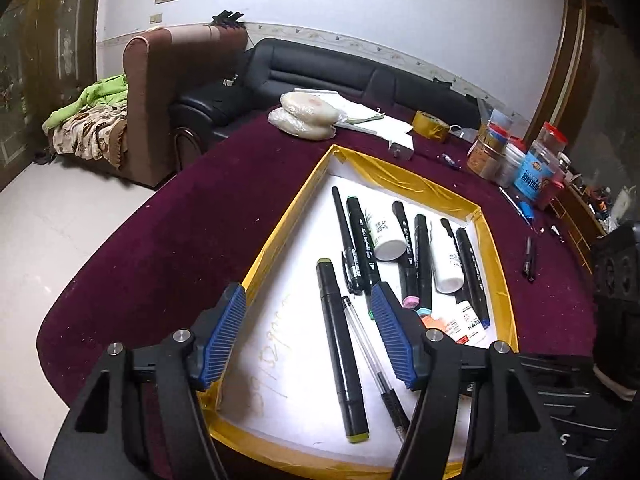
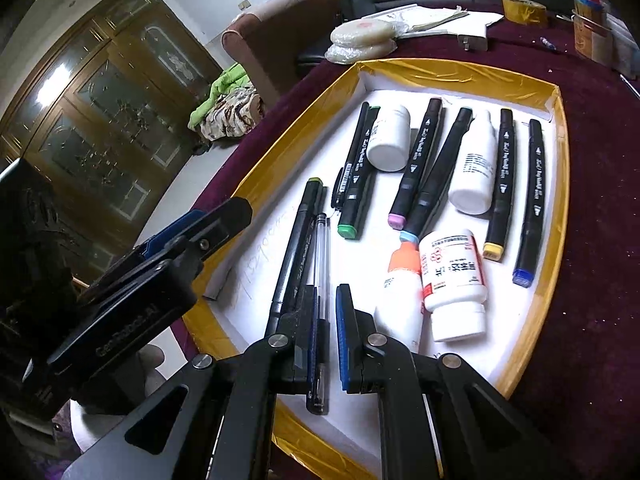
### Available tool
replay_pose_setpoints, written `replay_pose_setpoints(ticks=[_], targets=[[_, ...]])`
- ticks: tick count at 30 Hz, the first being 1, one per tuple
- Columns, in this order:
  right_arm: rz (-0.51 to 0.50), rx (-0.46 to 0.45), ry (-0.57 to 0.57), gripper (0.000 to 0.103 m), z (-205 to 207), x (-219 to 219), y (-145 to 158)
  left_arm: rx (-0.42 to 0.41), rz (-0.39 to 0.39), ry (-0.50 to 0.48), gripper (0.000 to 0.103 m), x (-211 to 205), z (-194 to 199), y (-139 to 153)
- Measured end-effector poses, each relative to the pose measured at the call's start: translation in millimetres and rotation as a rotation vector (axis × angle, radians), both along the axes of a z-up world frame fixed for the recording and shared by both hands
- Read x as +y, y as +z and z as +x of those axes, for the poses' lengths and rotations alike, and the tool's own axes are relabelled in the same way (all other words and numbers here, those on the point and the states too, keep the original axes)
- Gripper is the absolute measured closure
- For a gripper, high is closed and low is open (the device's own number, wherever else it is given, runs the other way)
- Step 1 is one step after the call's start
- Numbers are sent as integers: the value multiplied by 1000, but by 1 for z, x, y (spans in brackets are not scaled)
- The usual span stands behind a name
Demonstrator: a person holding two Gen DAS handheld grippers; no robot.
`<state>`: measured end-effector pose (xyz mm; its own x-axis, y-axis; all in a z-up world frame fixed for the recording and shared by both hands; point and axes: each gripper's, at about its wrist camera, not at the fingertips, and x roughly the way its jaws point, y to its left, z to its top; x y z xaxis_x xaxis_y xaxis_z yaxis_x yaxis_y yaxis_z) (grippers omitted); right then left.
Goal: Organize rigid objects
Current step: 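Lower the marker and pen into the tray and open both grippers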
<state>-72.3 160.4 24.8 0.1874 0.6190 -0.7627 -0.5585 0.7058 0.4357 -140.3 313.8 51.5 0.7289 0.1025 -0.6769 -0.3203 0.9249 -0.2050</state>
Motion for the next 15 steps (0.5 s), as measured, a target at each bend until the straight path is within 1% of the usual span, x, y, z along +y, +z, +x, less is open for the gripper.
replay_pose_setpoints(ticks=[13,15], targets=[[35,-5,-34,94,-1,-28,5,27,52,-19,38,-16,6,4],[44,-5,-44,91,0,-34,5,33,59,-24,37,-19,7,5]])
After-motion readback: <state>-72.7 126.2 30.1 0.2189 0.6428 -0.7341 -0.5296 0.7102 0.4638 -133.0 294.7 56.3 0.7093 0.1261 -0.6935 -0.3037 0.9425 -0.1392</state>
